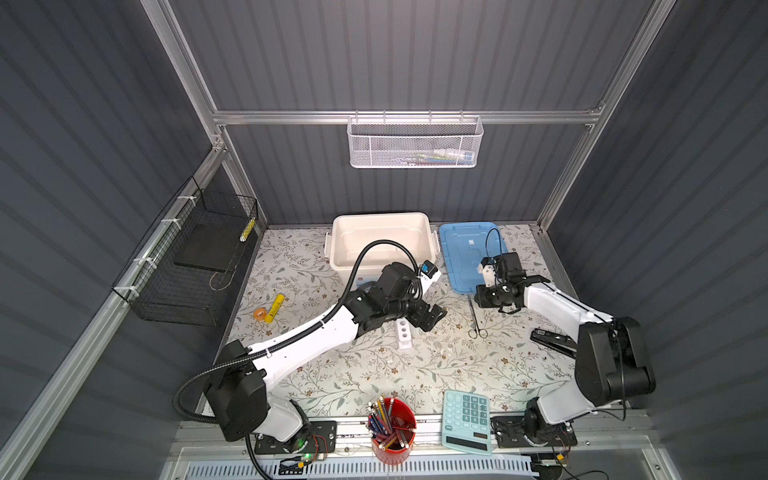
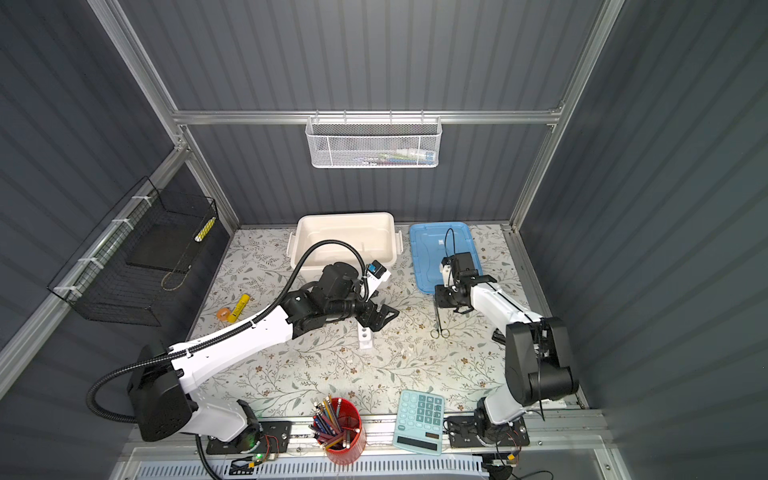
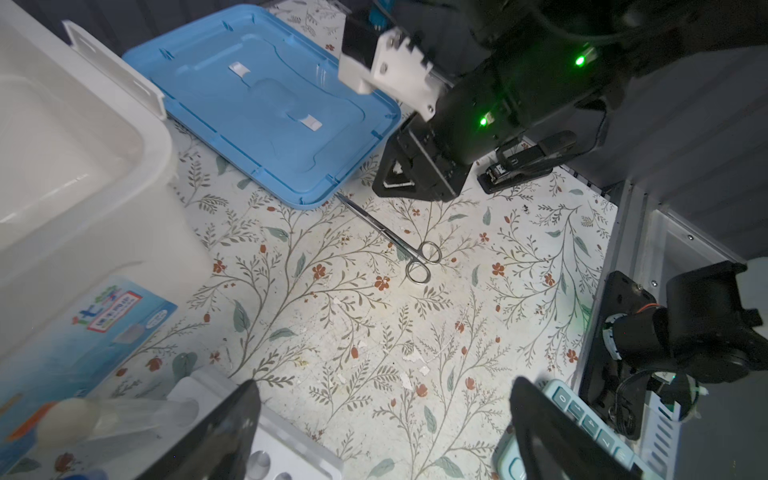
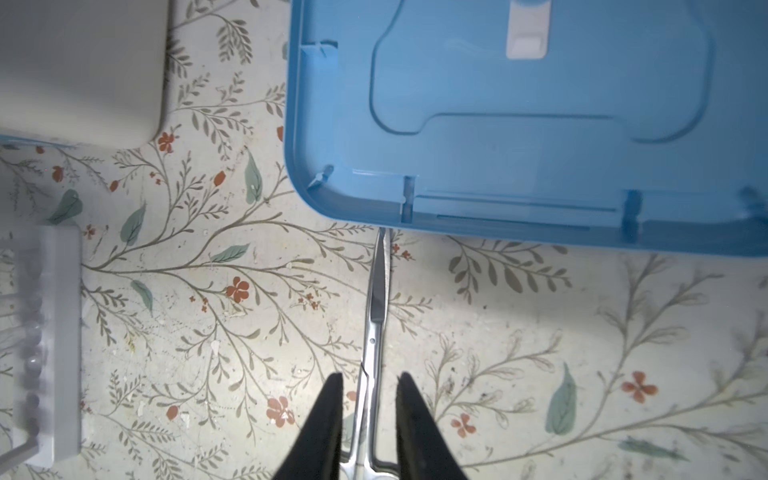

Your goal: Organize the chemistry lab equipment

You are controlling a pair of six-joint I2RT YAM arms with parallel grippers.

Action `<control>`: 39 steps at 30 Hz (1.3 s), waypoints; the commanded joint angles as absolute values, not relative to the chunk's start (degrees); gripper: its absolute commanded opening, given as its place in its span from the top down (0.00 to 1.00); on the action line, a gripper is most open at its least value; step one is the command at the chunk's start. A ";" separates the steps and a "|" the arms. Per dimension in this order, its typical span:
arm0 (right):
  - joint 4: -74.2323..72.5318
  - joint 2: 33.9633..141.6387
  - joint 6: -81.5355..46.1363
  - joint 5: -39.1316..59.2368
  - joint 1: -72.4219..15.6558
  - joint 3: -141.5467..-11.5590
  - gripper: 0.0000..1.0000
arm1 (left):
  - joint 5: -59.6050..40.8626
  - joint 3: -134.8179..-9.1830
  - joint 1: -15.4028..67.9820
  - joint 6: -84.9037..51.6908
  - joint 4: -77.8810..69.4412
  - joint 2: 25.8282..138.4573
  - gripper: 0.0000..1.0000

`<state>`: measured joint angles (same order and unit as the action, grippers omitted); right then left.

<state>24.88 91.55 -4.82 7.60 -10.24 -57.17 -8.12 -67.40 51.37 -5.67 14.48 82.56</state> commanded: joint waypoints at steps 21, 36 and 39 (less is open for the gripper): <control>36.95 99.02 -12.21 3.51 -14.44 -59.15 0.66 | -8.51 -67.66 44.08 -1.85 14.82 72.51 0.04; 38.12 98.83 -17.09 2.38 -17.05 -58.75 0.74 | -9.84 -65.85 44.11 -2.71 14.86 72.07 0.04; 37.32 97.49 -20.11 3.08 -17.10 -57.39 0.74 | -9.95 -65.63 44.12 -2.72 15.29 72.16 0.04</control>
